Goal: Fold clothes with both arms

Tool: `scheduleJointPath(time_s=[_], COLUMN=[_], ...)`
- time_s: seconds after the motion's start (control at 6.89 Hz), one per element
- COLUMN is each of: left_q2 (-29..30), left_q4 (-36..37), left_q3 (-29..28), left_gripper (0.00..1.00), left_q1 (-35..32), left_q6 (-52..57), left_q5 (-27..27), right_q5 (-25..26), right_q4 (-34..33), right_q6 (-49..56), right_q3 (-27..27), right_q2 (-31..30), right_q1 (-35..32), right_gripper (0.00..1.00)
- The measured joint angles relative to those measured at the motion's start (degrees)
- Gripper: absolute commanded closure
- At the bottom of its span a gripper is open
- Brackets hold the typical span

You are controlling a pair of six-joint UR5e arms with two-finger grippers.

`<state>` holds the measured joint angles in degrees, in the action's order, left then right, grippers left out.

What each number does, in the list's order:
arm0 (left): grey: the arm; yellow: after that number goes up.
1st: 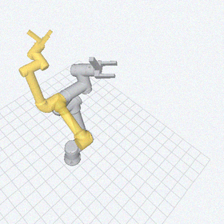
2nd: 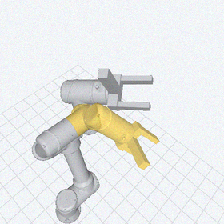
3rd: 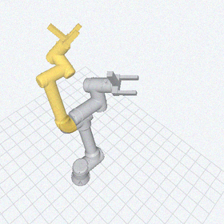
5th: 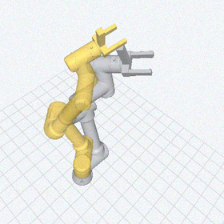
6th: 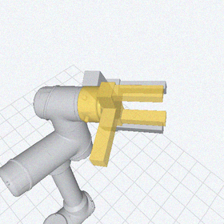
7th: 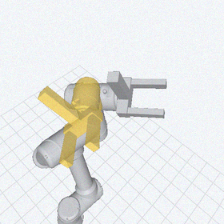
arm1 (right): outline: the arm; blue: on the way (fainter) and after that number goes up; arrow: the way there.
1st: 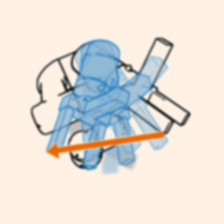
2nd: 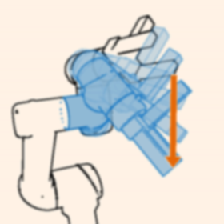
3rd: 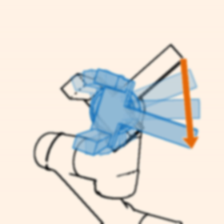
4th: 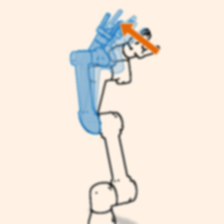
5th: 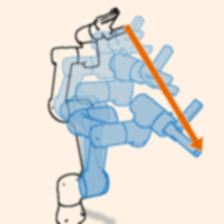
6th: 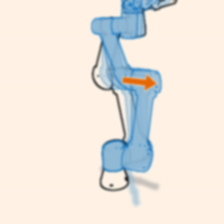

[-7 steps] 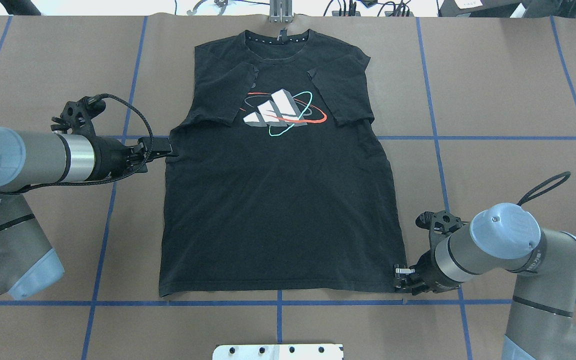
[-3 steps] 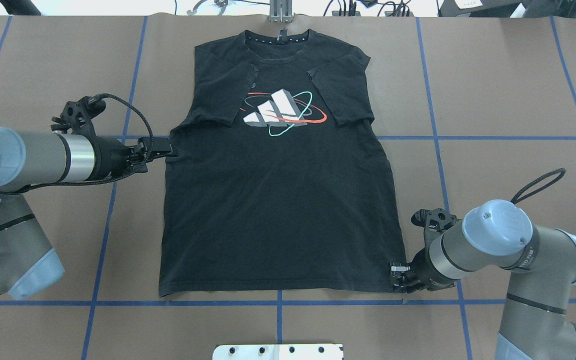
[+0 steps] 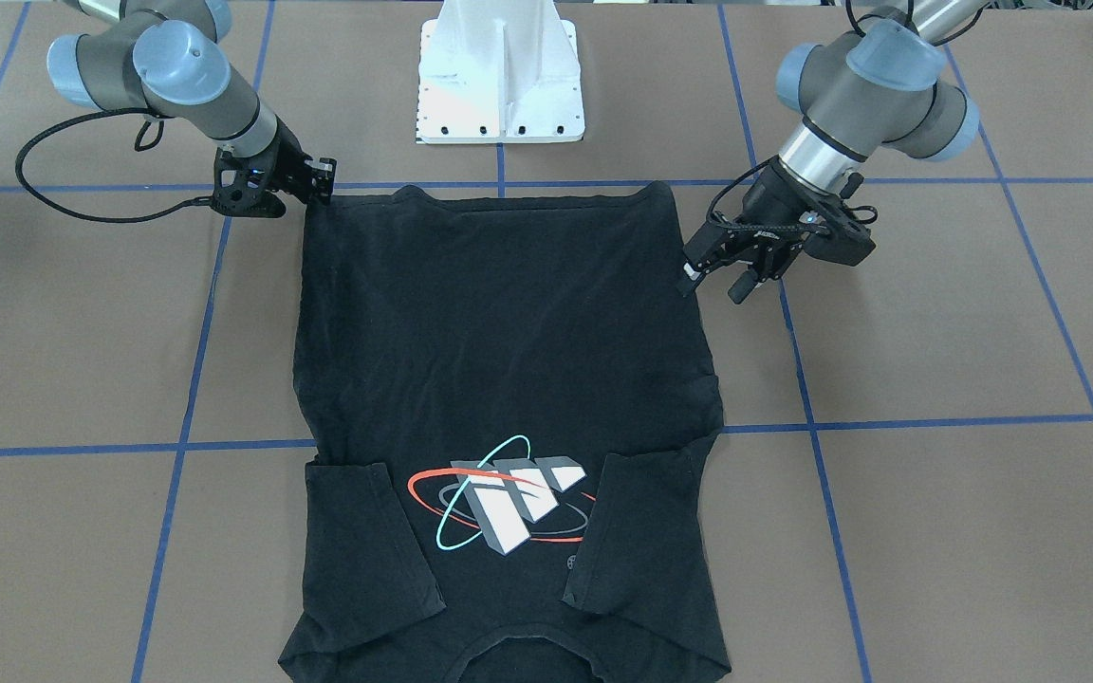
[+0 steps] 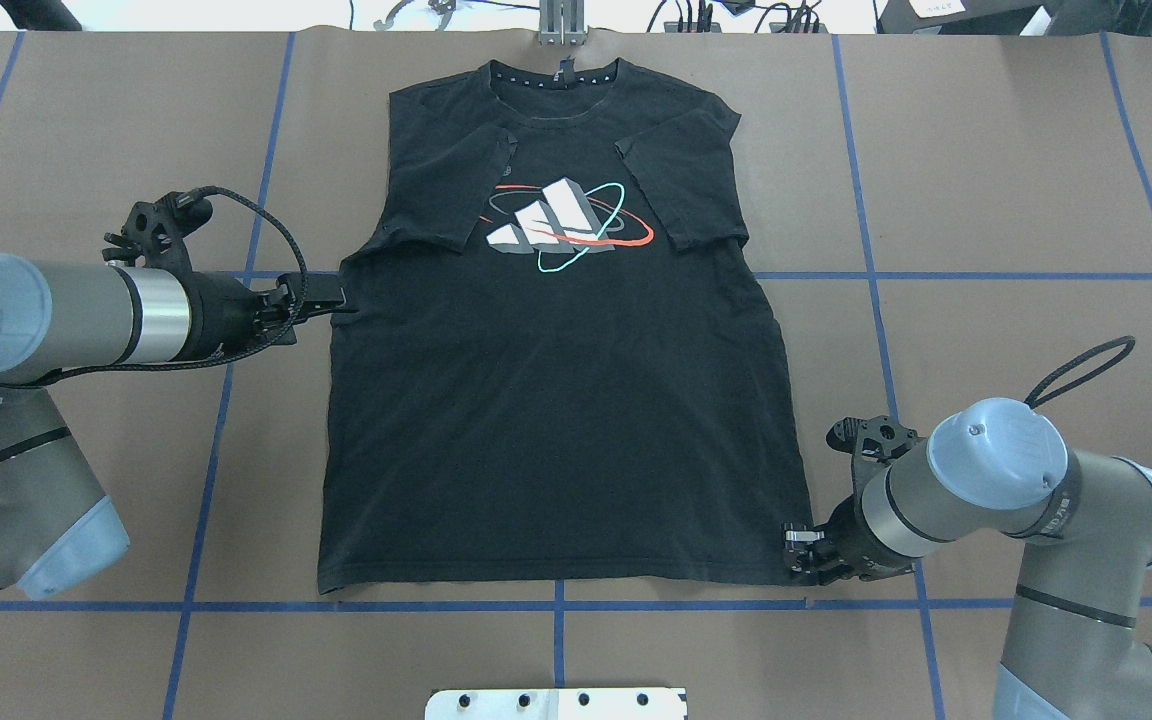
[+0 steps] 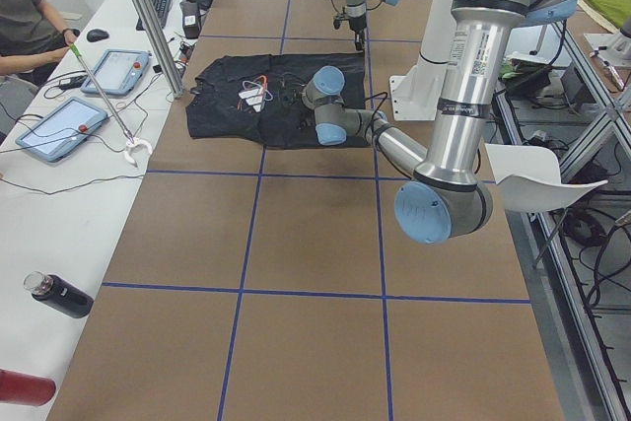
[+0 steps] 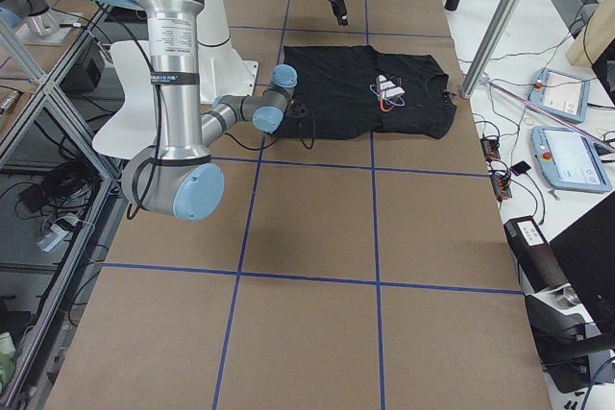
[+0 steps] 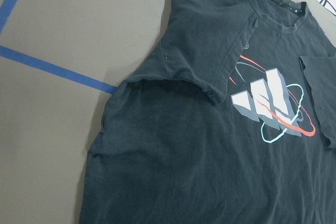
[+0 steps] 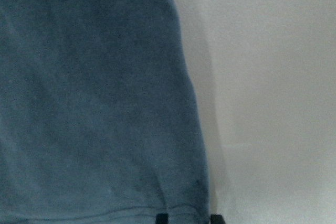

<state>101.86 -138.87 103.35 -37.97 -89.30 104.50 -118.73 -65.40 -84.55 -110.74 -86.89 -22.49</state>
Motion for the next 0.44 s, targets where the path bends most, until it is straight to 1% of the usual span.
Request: scheduleJointPath(time_s=[0.15,0.29,0.44], left_q2=[0.0,0.0,0.0], left_q4=[0.0,0.0,0.0], left_q3=[0.1,0.2,0.3], left_gripper=[0.00,0.00,0.00], left_q1=[0.0,0.0,0.0], left_q6=[0.0,0.0,0.0], left_q5=[0.0,0.0,0.0], right_q5=[0.0,0.0,0.0], right_q4=[0.0,-0.1,-0.1], right_q6=[0.0,0.0,0.0], right_q3=[0.0,0.1,0.1], right_q2=[-0.1,-0.1,-0.1], right_q1=[0.0,-0.1,0.0], right_gripper=[0.68,0.93,1.00])
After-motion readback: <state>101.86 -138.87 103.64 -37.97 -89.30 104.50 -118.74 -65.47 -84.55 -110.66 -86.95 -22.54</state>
